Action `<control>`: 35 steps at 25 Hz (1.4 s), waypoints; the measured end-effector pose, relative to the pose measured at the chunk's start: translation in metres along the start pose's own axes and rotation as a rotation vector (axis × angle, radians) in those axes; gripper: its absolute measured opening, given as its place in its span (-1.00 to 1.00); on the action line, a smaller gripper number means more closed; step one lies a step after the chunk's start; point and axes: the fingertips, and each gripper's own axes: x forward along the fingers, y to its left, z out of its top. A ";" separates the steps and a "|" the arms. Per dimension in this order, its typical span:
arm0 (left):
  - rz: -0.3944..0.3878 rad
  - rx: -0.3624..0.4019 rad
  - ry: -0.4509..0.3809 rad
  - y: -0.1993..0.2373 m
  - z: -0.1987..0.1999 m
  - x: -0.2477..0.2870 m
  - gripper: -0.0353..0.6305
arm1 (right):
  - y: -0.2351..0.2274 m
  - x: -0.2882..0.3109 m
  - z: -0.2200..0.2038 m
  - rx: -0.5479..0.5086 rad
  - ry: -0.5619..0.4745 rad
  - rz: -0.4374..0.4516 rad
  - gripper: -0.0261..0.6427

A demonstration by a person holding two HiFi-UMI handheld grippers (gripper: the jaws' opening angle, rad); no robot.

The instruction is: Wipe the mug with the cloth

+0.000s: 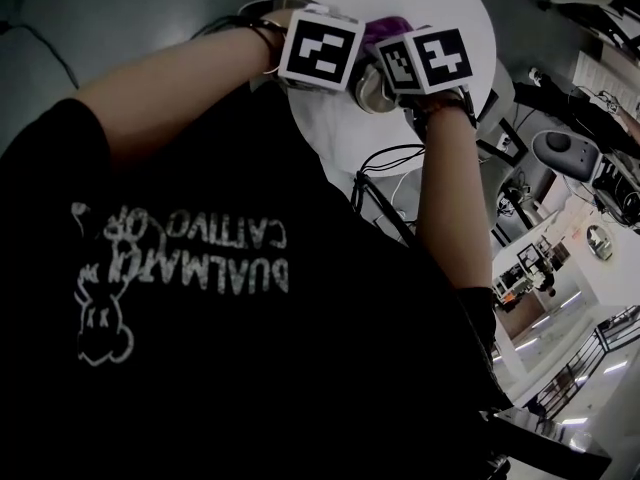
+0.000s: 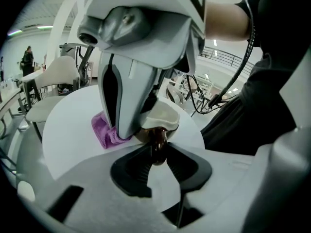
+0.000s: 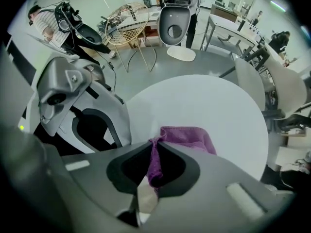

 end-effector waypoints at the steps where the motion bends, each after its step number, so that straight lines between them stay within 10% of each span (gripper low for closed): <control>1: 0.001 0.000 0.002 0.001 0.000 0.001 -0.64 | -0.003 0.002 0.000 0.004 0.005 0.005 -0.84; 19: 0.037 -0.076 0.031 -0.003 -0.008 0.005 -0.64 | -0.025 0.012 -0.009 0.225 -0.160 0.108 -0.83; 35: 0.080 -0.084 0.077 -0.002 -0.012 0.006 -0.64 | -0.063 -0.020 -0.039 0.720 -0.682 0.106 -0.83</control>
